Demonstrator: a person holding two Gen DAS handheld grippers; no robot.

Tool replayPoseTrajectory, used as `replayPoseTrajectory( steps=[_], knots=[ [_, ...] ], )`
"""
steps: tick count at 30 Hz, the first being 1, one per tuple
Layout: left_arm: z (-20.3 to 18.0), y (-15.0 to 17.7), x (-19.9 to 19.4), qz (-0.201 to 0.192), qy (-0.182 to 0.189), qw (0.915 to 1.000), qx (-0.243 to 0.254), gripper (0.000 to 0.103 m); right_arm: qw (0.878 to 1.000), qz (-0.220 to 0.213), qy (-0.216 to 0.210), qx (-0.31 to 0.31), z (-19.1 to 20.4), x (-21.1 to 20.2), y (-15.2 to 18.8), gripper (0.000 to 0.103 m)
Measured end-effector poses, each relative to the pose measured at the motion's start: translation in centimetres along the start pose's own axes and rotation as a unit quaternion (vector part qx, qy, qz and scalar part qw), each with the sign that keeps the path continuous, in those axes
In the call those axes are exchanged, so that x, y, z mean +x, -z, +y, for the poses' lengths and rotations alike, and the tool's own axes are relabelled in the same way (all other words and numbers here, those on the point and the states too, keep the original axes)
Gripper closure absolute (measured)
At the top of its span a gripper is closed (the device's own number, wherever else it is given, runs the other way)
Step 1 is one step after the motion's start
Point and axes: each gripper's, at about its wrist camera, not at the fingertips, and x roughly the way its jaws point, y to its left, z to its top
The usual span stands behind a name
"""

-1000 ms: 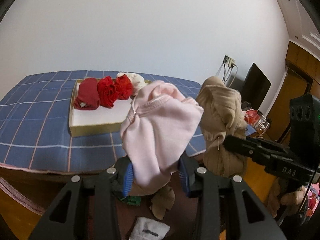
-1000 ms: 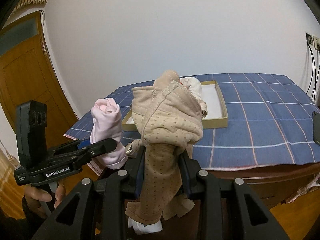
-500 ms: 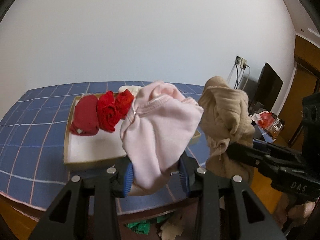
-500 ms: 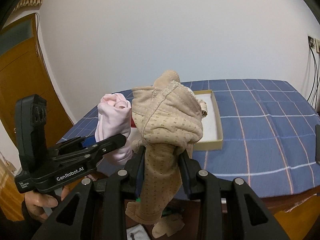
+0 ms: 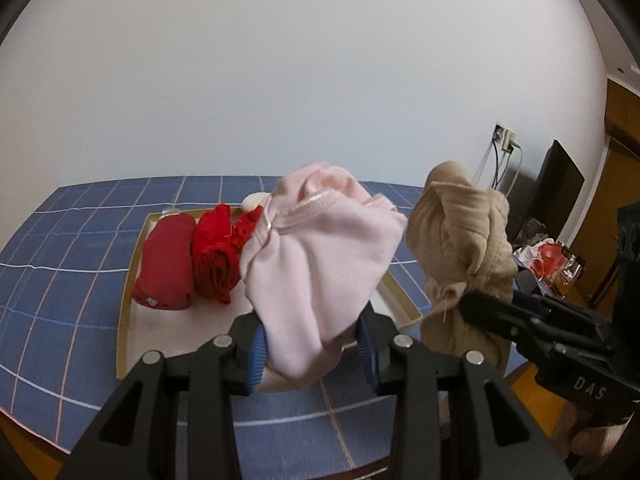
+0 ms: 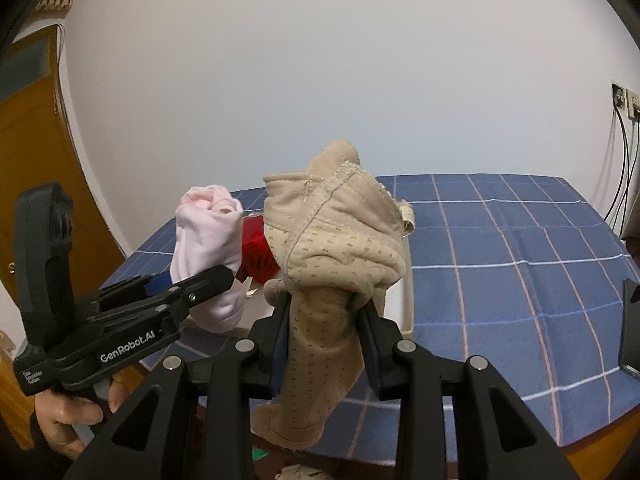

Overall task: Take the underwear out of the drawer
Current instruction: 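Lift the pink and beige underwear up and carry them over the tray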

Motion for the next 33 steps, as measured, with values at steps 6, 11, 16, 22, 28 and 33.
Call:
replayPoseTrajectory(
  steps=[6, 11, 16, 22, 28, 33],
  knots=[
    [0.4, -0.8, 2.0, 0.007, -0.008, 0.9998, -0.015, 0.065, 1.000, 0.004, 0.018, -0.011, -0.3, 1.7, -1.9, 0.069],
    [0.6, -1.5, 3.9, 0.018, -0.015, 0.9995, -0.020, 0.065, 1.000, 0.012, 0.026, -0.009, -0.1, 3.0, -3.1, 0.069],
    [1.3, -1.8, 5.7, 0.028, -0.019, 0.9990, -0.028, 0.065, 0.999, 0.025, 0.037, -0.014, 0.0, 4.3, -3.9, 0.069],
    [1.8, -1.9, 7.9, 0.048, -0.018, 0.9981, -0.034, 0.065, 0.997, 0.053, 0.046, -0.017, 0.8, 7.1, -5.2, 0.069],
    [2.8, -1.9, 10.3, 0.077, -0.024, 0.9954, -0.051, 0.065, 0.993, 0.094, 0.067, -0.025, 1.7, 11.1, -5.2, 0.069],
    [2.8, -1.9, 11.9, 0.095, -0.027, 0.9936, -0.055, 0.065, 0.989, 0.126, 0.074, -0.032, 2.5, 14.5, -5.3, 0.069]
  ],
)
